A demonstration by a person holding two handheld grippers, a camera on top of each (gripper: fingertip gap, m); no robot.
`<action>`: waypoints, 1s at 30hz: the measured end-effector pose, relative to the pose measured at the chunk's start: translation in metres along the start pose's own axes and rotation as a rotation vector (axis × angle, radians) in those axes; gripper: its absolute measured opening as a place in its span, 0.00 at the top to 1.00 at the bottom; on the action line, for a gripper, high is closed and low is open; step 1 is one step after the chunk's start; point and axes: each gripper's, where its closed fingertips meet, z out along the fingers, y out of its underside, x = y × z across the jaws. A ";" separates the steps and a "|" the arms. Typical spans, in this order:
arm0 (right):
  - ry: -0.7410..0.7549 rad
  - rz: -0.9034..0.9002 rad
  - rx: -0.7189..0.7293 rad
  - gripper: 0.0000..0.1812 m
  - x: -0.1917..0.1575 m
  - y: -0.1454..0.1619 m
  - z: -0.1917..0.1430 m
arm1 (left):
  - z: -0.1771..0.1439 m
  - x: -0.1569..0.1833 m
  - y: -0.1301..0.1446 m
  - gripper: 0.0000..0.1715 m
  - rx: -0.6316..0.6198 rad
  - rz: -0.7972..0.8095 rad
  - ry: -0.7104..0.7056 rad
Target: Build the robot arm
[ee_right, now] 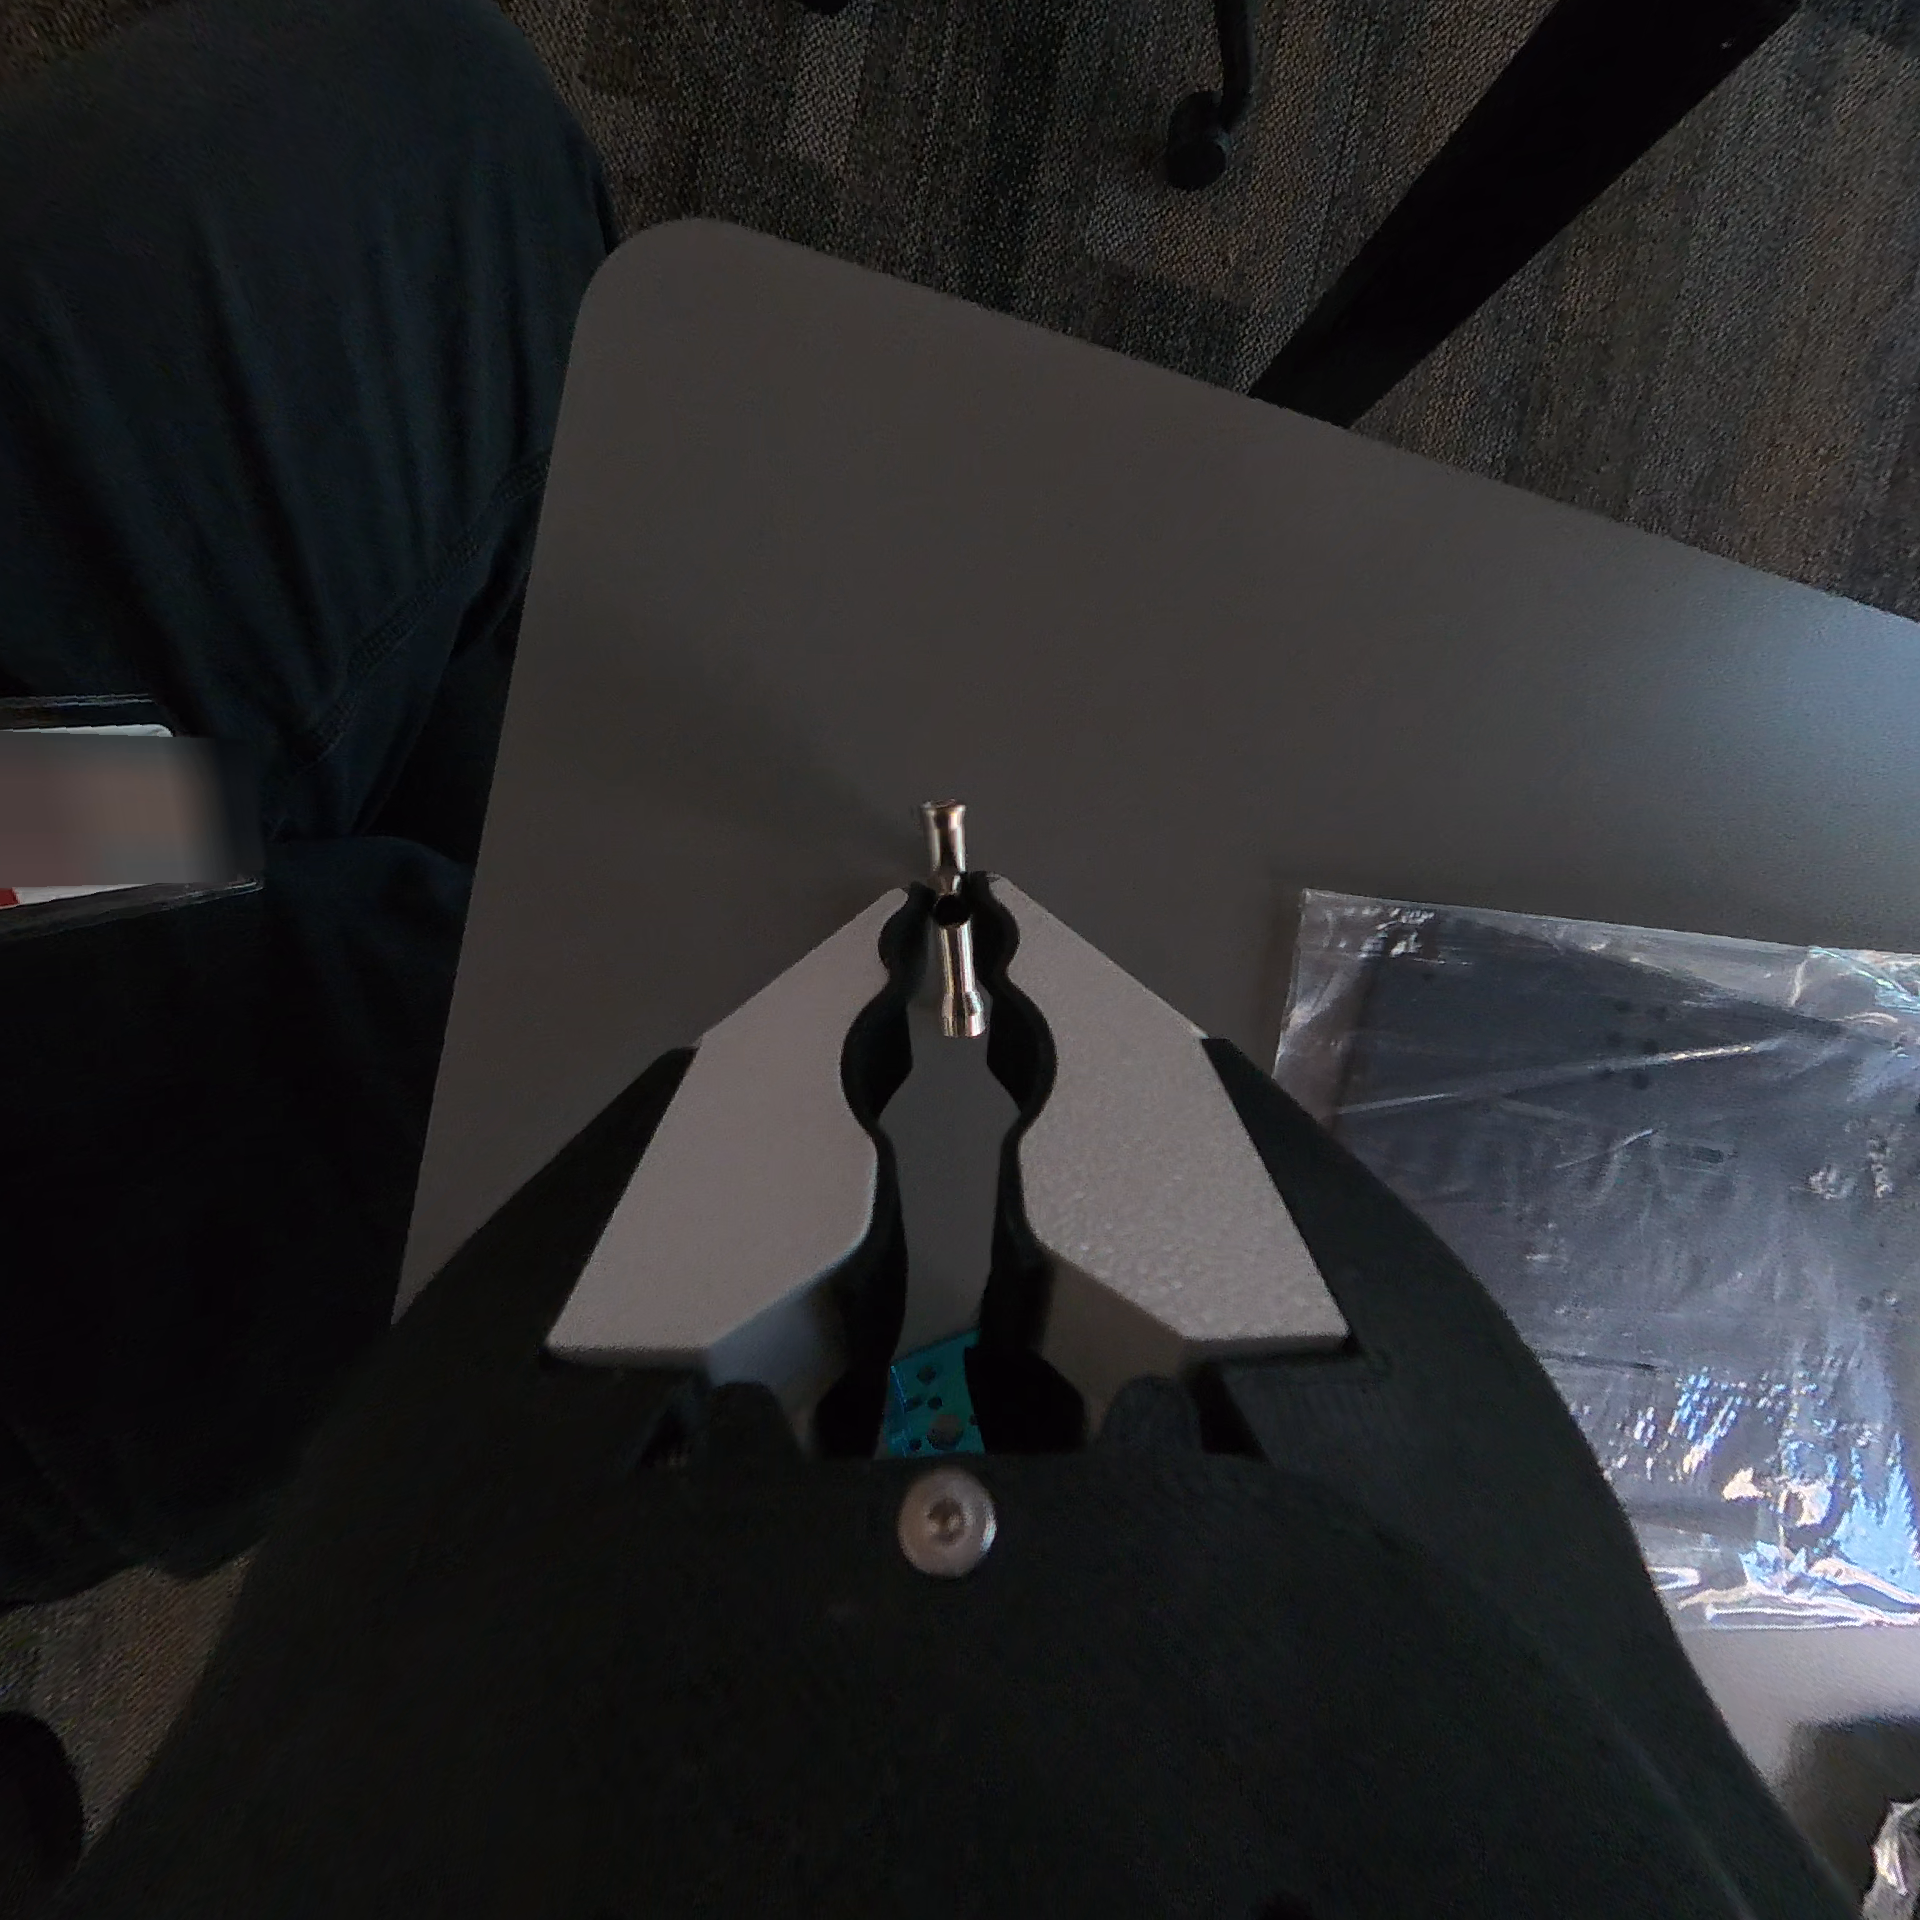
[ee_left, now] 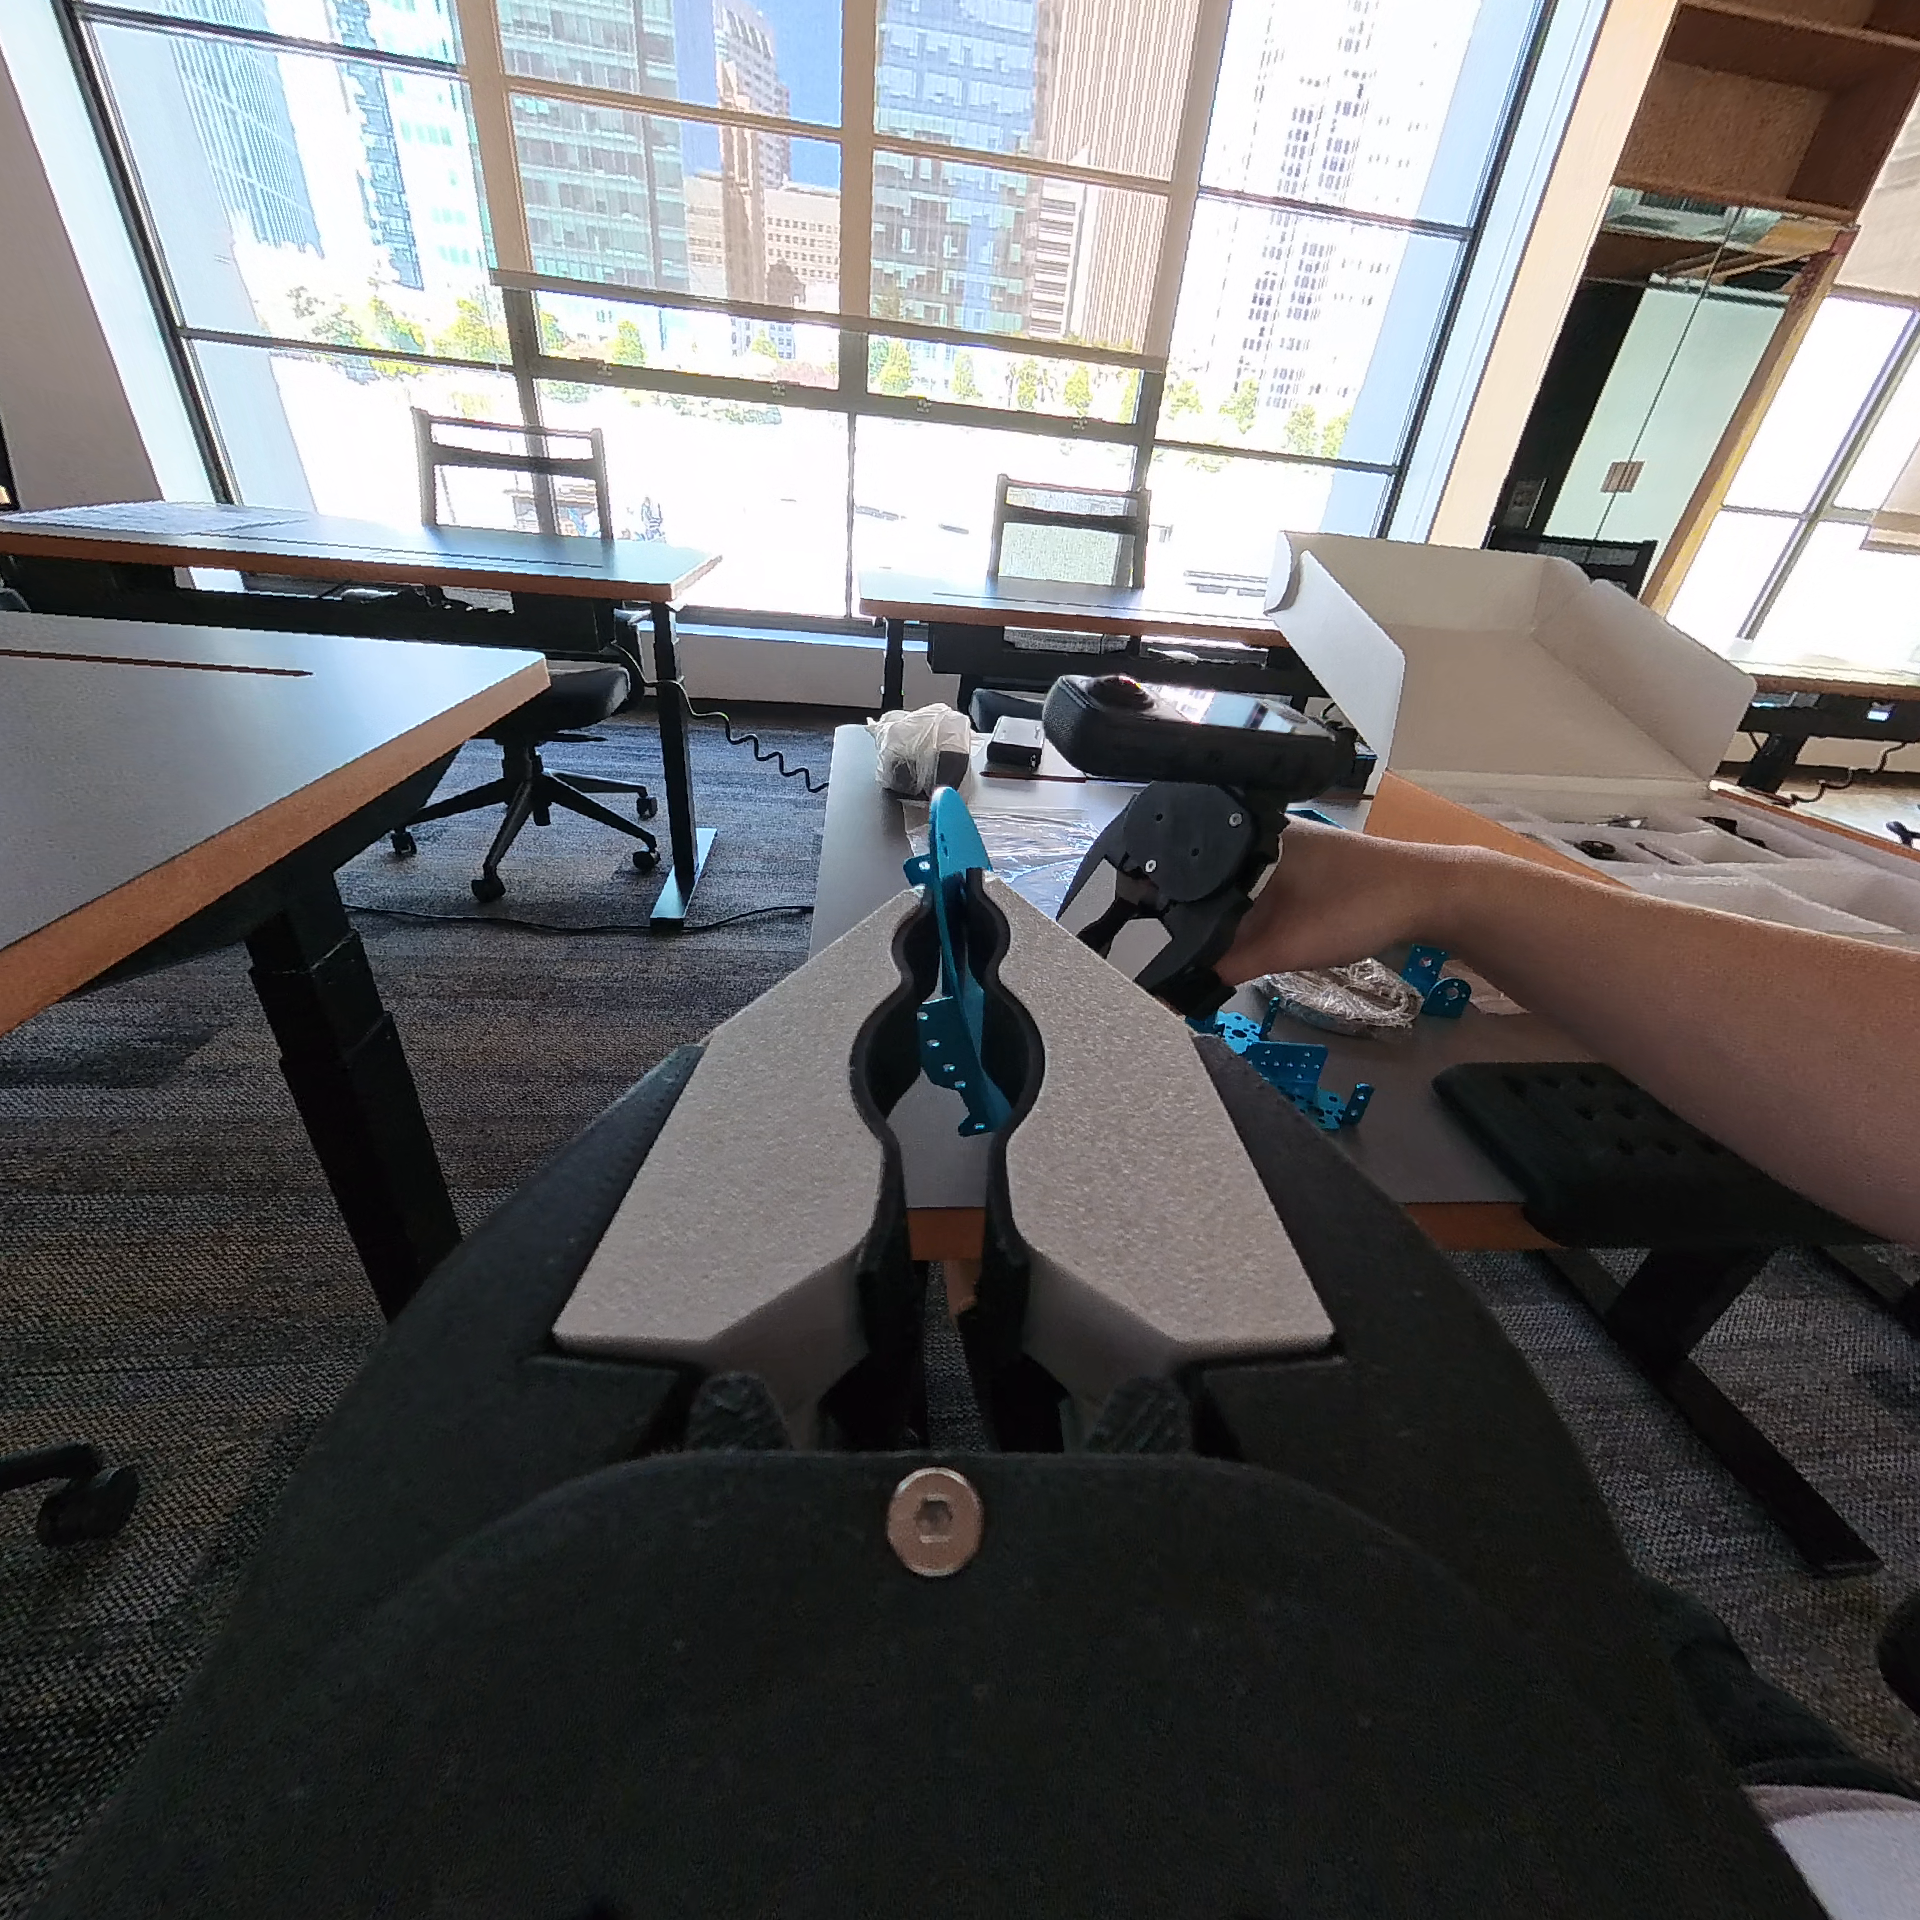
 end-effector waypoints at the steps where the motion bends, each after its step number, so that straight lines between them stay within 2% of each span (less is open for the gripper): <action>1: 0.002 -0.003 0.006 0.96 0.000 0.000 0.000 | 0.000 0.000 0.000 0.99 0.000 0.000 0.000; 4: 0.013 -0.013 0.021 0.96 0.001 -0.003 -0.001 | 0.000 -0.002 0.001 0.99 -0.002 -0.001 -0.004; 6: 0.038 -0.048 0.086 0.96 -0.001 -0.016 -0.011 | 0.000 -0.005 0.003 0.99 -0.003 -0.013 -0.005; 8: 0.072 -0.097 0.245 0.96 -0.017 -0.051 -0.042 | 0.001 -0.010 0.005 0.99 0.001 -0.058 0.001; 10: 0.110 -0.225 0.470 0.96 -0.052 -0.096 -0.087 | 0.001 -0.013 0.006 0.99 0.012 -0.119 0.020; 11: 0.179 -0.330 0.554 0.96 -0.069 -0.113 -0.108 | 0.001 -0.013 0.007 0.99 0.013 -0.136 0.033; 13: 0.362 -0.566 0.627 0.97 -0.099 -0.136 -0.135 | 0.001 -0.009 0.004 0.99 0.024 -0.133 0.051; 16: 0.506 -0.772 0.591 0.97 -0.133 -0.153 -0.144 | -0.001 0.002 -0.001 0.99 0.032 -0.070 0.058; 20: 0.669 -0.900 0.610 0.97 -0.147 -0.166 -0.161 | -0.009 0.014 -0.010 0.99 0.050 0.050 0.045; 25: 0.717 -0.986 0.553 0.97 -0.149 -0.166 -0.163 | -0.015 0.024 -0.021 0.99 0.079 0.097 0.054; 30: 0.724 -1.018 0.559 0.97 -0.153 -0.166 -0.166 | -0.018 0.030 -0.026 0.99 0.096 0.117 0.068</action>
